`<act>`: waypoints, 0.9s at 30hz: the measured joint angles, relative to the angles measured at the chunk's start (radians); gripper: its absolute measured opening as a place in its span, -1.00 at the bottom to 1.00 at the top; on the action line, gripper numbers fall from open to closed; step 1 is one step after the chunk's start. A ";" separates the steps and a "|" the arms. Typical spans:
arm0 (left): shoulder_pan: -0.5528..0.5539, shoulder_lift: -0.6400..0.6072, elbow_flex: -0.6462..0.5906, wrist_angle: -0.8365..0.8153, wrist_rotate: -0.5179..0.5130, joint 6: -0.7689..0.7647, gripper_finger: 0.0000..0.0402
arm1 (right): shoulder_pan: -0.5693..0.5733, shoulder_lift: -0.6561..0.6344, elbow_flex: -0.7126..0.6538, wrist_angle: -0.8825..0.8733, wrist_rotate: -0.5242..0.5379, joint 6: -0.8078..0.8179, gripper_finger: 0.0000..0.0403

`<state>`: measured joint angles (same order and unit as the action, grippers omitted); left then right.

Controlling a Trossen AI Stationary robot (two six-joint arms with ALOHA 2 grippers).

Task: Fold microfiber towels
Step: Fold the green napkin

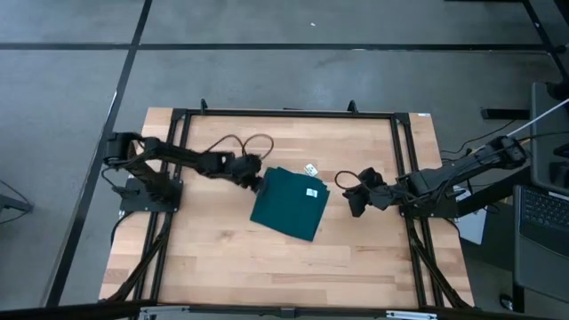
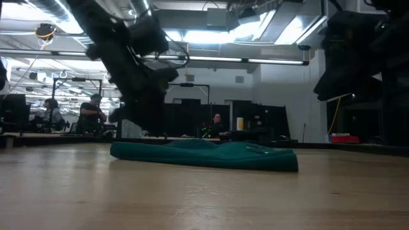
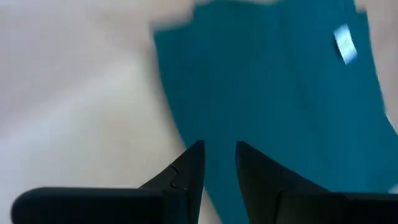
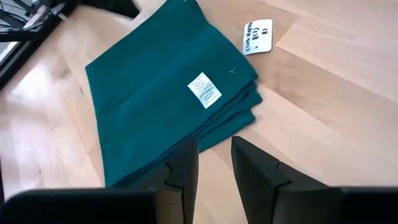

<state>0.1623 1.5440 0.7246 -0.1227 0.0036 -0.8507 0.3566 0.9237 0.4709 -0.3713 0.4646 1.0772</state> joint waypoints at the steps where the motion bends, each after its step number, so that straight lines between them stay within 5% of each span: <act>1: -0.035 -0.012 0.000 -0.018 -0.006 -0.032 -0.57 | 0.008 0.000 0.000 0.000 0.005 0.010 -0.49; 12: -0.460 -0.061 0.000 -0.094 -0.244 -0.497 -0.57 | 0.071 -0.004 0.000 0.044 0.048 0.046 -0.44; 18: -0.521 -0.062 -0.002 -0.235 -0.354 -0.614 -0.57 | 0.109 -0.055 0.000 0.057 0.079 0.044 -0.51; 27: -0.521 0.003 -0.001 -0.140 -0.335 -0.613 -0.57 | 0.155 -0.196 0.000 0.011 0.176 0.037 -0.55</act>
<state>-0.3590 1.5474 0.7235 -0.2629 -0.3313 -1.4639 0.5112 0.7273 0.4706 -0.3608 0.6407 1.1146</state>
